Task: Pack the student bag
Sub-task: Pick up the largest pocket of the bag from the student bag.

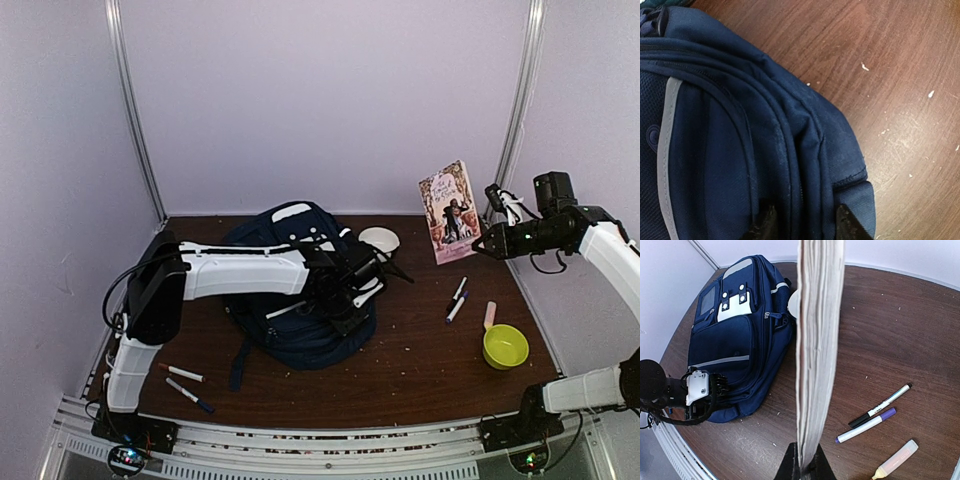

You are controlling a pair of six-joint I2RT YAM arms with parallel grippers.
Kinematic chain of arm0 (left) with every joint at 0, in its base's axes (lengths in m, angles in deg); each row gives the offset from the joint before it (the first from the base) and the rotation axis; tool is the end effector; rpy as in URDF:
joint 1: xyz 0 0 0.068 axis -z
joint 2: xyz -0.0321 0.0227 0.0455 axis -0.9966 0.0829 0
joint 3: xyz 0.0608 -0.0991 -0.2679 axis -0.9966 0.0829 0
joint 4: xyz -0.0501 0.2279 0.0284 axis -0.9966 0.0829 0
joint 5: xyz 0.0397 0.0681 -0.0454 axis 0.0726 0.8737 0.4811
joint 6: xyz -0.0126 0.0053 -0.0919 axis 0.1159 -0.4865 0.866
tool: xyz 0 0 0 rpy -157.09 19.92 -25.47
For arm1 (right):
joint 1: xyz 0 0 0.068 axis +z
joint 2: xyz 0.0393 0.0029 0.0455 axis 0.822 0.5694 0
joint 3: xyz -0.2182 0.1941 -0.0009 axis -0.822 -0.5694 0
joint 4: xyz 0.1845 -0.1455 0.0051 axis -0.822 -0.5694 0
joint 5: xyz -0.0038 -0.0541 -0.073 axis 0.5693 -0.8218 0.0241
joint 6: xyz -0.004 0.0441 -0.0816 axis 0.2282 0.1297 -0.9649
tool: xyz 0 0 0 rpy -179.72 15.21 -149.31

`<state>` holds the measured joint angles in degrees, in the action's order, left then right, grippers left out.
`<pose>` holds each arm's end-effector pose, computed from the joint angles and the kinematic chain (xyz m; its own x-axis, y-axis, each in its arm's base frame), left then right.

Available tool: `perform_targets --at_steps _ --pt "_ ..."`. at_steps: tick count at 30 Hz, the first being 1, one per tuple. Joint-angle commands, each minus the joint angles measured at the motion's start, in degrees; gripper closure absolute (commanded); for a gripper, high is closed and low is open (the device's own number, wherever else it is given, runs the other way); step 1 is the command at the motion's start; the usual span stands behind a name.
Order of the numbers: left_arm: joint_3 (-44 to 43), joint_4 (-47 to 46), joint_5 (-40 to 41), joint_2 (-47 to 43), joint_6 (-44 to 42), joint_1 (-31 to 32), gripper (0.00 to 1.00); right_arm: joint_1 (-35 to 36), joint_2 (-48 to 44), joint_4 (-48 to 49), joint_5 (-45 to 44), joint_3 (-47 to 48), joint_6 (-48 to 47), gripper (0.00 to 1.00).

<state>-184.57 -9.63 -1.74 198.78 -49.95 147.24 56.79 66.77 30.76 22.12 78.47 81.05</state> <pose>0.2357 -0.4210 0.1666 -0.6084 0.6703 -0.4248 0.7340 0.6789 0.0201 0.2221 0.0564 0.3232 -0.6825 -0.0832 -0.7262 -0.4979 0.7802 0.3785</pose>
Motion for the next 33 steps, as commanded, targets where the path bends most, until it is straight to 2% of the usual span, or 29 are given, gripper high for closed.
perform_targets --at_steps 1,5,9,14,18,25,29,33 --pt "-1.4 3.0 3.4 1.7 0.2 -0.4 0.66 -0.4 -1.3 1.4 0.6 -0.5 -0.3 1.00" --pt "-2.5 3.5 4.3 0.7 0.1 -0.5 0.80 -0.4 -1.3 1.3 0.7 -0.2 -0.2 1.00" --pt "-3.2 3.7 4.2 -1.3 -0.2 -0.7 1.00 -0.4 -1.1 0.9 1.4 -0.1 -0.3 1.00" --pt "-3.1 3.8 2.8 -4.8 0.5 -1.9 1.00 -0.4 -1.4 0.2 3.6 0.4 -0.8 1.00" --pt "-2.3 3.8 5.2 -9.6 0.8 -2.9 1.00 -0.4 -1.6 -1.6 6.0 0.8 -1.9 1.00" --pt "-1.5 2.8 10.2 -17.1 1.1 -6.2 1.00 -0.2 0.7 -9.4 17.7 4.7 -4.3 1.00" --pt "-0.8 0.5 10.2 -19.6 1.2 -9.6 1.00 0.4 2.2 -10.5 26.6 2.4 -2.6 1.00" --pt "-1.6 -0.9 10.3 -20.3 0.7 -12.1 1.00 4.3 4.1 -9.7 29.7 -1.3 -1.7 1.00"
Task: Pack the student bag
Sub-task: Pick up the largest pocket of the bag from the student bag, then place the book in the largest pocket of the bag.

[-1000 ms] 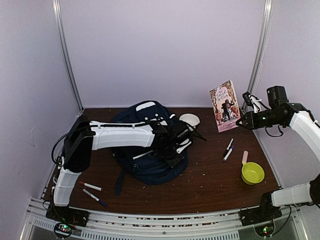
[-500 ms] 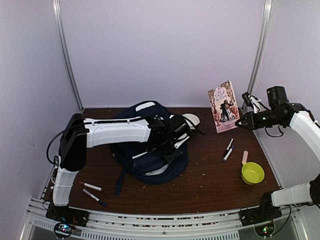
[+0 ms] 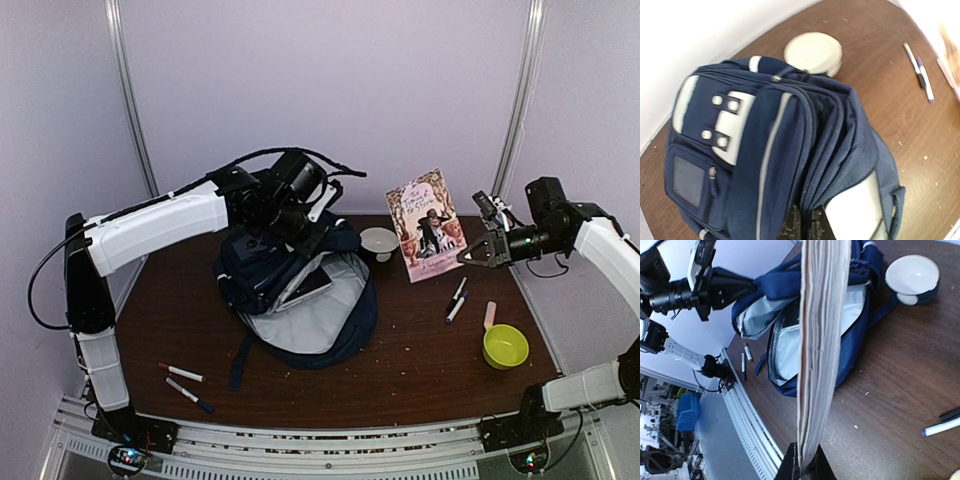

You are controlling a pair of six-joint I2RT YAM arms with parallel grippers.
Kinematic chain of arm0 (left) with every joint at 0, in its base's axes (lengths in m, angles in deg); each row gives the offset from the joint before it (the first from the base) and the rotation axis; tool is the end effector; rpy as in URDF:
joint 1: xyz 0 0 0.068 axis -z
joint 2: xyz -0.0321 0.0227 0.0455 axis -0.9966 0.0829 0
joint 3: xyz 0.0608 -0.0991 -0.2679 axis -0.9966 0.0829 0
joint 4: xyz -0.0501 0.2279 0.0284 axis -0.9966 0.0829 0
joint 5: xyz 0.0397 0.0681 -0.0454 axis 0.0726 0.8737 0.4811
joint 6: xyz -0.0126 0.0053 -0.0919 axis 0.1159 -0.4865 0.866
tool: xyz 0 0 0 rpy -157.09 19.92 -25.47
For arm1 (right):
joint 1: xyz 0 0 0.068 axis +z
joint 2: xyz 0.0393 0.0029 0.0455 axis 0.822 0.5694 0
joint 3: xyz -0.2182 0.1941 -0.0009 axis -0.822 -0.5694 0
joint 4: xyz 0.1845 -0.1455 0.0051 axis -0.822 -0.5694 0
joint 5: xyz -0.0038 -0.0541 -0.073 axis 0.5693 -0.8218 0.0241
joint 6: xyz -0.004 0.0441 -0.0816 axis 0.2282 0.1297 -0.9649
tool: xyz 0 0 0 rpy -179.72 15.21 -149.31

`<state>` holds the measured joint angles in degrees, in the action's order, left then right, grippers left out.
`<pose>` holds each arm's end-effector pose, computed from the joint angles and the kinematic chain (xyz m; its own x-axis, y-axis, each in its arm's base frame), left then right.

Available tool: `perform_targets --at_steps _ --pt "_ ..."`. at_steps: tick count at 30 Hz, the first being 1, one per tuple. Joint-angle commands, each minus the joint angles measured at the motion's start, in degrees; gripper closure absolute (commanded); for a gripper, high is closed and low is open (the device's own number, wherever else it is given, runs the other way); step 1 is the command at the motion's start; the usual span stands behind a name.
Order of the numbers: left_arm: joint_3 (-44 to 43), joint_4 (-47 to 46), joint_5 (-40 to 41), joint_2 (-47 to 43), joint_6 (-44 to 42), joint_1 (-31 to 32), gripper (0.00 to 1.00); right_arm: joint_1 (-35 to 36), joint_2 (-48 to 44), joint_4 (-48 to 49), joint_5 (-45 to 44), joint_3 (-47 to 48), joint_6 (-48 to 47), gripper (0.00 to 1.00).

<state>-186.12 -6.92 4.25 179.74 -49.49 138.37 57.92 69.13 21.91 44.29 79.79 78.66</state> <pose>0.2763 -0.3366 0.3194 -0.5928 0.4138 -0.6909 0.5647 0.8252 0.0097 0.1995 0.0812 0.3283 -0.7601 -0.0978 -0.6424 -0.6023 0.4773 0.6399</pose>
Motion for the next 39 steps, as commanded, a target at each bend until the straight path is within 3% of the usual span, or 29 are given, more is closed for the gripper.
perform_targets --at_steps 1,10,16,19,23,29,36,39 --pt "-0.5 -3.7 4.2 -1.3 0.1 -3.7 1.00 4.3 2.2 -0.8 7.9 -3.0 0.7 1.00" --pt "-3.9 -3.7 5.1 -0.9 0.1 -5.3 1.00 16.3 6.1 4.1 8.8 -6.7 6.2 1.00" --pt "-5.8 -4.0 5.3 -3.5 0.9 -5.3 1.00 19.9 13.5 2.0 9.9 -3.3 5.5 1.00" --pt "-5.3 -6.0 1.8 -5.6 0.3 -5.3 1.00 23.0 18.3 1.8 11.2 -0.6 6.0 1.00" --pt "-3.7 -8.0 -0.7 -8.0 0.4 -5.2 1.00 27.2 23.4 6.2 12.1 2.9 10.2 1.00" --pt "-2.6 -7.9 -0.1 -10.2 0.9 -5.2 1.00 29.8 29.3 31.1 13.6 2.8 31.8 1.00" --pt "-3.0 -7.9 -0.3 -12.4 1.1 -4.6 1.00 30.0 40.9 83.4 10.3 -0.1 75.1 1.00" --pt "-2.7 -7.8 -0.7 -12.8 0.5 -4.2 1.00 30.4 48.0 87.9 8.2 5.0 83.0 1.00"
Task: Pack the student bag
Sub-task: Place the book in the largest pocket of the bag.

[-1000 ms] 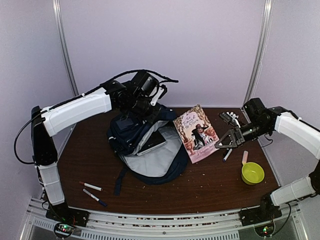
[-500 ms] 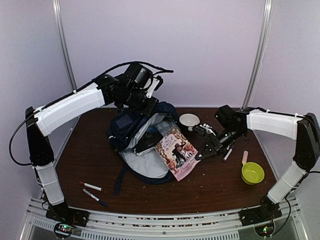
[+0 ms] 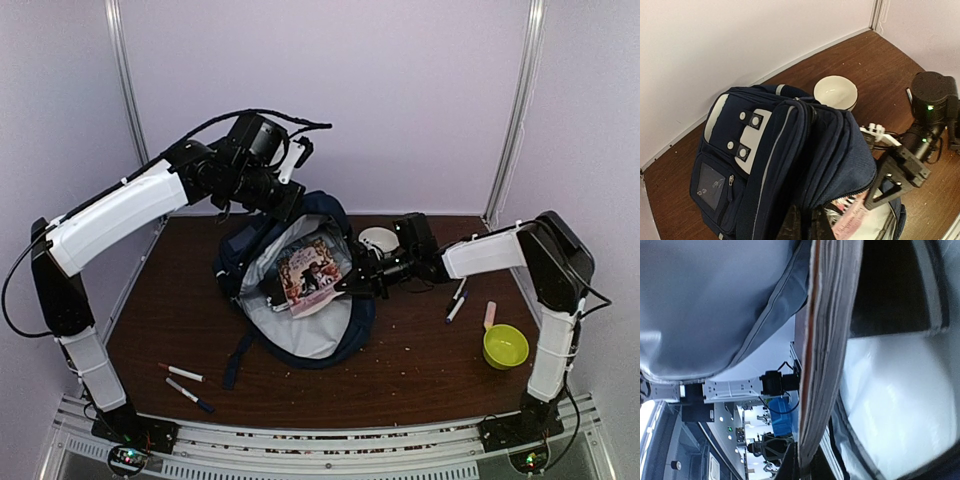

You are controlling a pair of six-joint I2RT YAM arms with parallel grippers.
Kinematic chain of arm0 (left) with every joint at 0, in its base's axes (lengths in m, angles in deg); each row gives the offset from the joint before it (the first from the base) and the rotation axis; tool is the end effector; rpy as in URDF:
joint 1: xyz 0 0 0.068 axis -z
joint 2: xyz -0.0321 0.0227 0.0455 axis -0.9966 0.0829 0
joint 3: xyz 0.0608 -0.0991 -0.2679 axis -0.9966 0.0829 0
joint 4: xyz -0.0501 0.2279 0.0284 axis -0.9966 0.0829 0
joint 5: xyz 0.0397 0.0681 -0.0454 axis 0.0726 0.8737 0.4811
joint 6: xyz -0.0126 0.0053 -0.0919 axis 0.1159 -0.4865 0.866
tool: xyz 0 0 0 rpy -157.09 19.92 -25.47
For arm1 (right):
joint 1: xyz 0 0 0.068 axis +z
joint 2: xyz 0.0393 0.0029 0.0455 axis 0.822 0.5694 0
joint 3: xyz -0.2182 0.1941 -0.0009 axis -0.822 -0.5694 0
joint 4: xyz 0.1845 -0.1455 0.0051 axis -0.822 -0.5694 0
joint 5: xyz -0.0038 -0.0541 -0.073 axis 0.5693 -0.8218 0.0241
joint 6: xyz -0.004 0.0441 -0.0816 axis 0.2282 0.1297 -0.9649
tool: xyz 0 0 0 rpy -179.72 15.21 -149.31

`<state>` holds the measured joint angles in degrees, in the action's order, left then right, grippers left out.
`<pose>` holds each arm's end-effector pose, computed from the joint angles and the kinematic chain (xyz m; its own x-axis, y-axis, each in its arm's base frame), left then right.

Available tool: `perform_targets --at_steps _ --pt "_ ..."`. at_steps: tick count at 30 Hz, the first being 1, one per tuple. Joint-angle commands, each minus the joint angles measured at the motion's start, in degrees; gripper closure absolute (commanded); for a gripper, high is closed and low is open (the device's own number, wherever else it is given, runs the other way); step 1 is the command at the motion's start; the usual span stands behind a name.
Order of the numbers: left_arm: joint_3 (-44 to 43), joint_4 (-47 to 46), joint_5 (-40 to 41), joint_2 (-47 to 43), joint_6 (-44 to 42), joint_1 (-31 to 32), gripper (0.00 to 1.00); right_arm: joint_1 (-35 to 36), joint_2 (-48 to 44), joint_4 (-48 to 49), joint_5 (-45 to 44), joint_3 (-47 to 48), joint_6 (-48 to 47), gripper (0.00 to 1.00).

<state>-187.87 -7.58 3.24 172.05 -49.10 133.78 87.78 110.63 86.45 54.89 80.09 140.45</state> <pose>0.2817 -0.2922 0.3844 -0.5429 0.2622 -0.7978 0.5069 0.8597 -0.0624 0.2965 0.2819 0.2143 -0.9574 -0.2796 -0.0718 -0.1195 0.1576 0.9802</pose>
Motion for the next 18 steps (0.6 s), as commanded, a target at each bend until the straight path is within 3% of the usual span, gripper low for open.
perform_targets --at_steps 1,4,10,14,18 --pt "-0.8 -7.1 0.2 -5.2 -0.2 0.6 1.00 0.8 8.3 23.6 -3.1 6.4 22.4 1.00" --pt "-0.1 -6.9 0.4 -5.6 -0.8 1.0 1.00 1.1 11.9 16.0 -5.8 11.0 20.4 1.00" --pt "0.1 -6.4 -0.2 -5.9 -1.6 2.2 1.00 2.1 15.7 -27.3 -16.8 27.3 -8.5 1.00" --pt "0.0 -6.3 0.0 -5.6 -1.9 3.0 1.00 3.1 20.3 -42.1 -24.5 37.1 -18.0 1.00" --pt "-0.3 -5.9 0.2 -5.2 -1.9 3.6 1.00 3.4 23.1 -47.2 -30.3 40.7 -21.4 1.00"
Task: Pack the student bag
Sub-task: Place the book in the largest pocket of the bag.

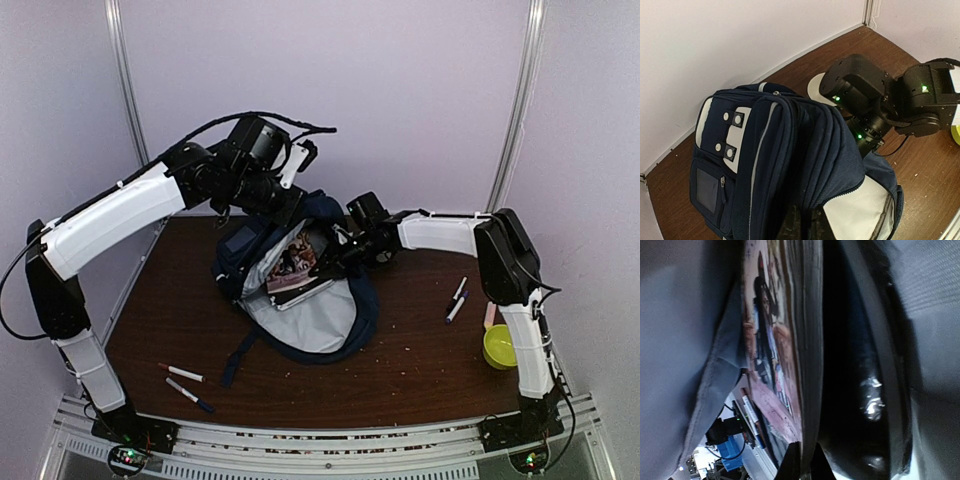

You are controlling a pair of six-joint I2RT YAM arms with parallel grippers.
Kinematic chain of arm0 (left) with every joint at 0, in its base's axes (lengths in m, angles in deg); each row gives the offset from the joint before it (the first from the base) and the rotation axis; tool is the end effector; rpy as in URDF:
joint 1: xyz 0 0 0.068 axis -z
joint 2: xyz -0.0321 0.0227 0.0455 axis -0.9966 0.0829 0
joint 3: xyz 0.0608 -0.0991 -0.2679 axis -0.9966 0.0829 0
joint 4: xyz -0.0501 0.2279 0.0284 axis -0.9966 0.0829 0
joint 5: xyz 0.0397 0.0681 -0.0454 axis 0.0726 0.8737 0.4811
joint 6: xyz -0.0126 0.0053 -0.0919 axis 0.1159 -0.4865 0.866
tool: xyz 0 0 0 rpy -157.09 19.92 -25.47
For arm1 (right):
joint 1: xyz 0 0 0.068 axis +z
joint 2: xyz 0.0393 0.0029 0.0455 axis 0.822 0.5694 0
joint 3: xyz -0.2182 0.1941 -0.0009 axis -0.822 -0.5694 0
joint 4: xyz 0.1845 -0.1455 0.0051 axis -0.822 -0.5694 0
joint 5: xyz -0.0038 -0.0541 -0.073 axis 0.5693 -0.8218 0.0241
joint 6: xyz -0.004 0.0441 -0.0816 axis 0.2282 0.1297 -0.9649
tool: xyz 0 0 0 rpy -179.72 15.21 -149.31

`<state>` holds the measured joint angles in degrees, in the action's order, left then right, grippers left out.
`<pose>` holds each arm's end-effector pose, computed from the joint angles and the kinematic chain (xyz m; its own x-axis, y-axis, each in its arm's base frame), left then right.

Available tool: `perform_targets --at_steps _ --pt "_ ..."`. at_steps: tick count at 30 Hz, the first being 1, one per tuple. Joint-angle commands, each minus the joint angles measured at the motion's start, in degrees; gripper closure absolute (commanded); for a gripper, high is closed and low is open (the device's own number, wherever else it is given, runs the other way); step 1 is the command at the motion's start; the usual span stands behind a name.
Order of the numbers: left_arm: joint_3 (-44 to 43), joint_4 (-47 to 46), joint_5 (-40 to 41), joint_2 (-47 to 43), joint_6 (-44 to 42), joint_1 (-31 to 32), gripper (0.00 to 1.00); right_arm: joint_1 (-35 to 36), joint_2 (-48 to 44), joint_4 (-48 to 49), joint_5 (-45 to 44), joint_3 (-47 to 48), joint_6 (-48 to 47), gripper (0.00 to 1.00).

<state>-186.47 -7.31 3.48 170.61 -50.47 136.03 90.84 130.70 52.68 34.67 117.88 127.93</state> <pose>0.2656 -0.2970 0.3854 -0.5206 0.3053 -0.7973 0.5501 0.8342 -0.0397 0.3770 0.3478 0.1882 -0.9804 -0.1683 -0.1028 -0.1710 0.4654 0.8684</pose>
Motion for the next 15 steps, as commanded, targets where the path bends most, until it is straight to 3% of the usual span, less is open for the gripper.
perform_targets --at_steps 1,6,11,15 --pt "-1.8 -5.9 0.2 -3.6 -0.6 1.5 1.00 0.5 3.4 -14.5 -11.8 3.6 -9.8 1.00" --pt "-2.8 -4.5 1.7 -3.0 -1.6 2.6 1.00 1.1 4.3 -17.9 -23.2 5.6 -13.1 1.00" --pt "-2.6 -4.5 2.8 -2.6 -2.5 3.5 1.00 1.9 5.3 -17.7 -24.5 6.8 -14.1 1.00" --pt "-1.3 -4.1 4.1 -2.3 -3.6 4.2 1.00 2.0 4.2 -15.7 -19.9 5.4 -13.8 0.81"
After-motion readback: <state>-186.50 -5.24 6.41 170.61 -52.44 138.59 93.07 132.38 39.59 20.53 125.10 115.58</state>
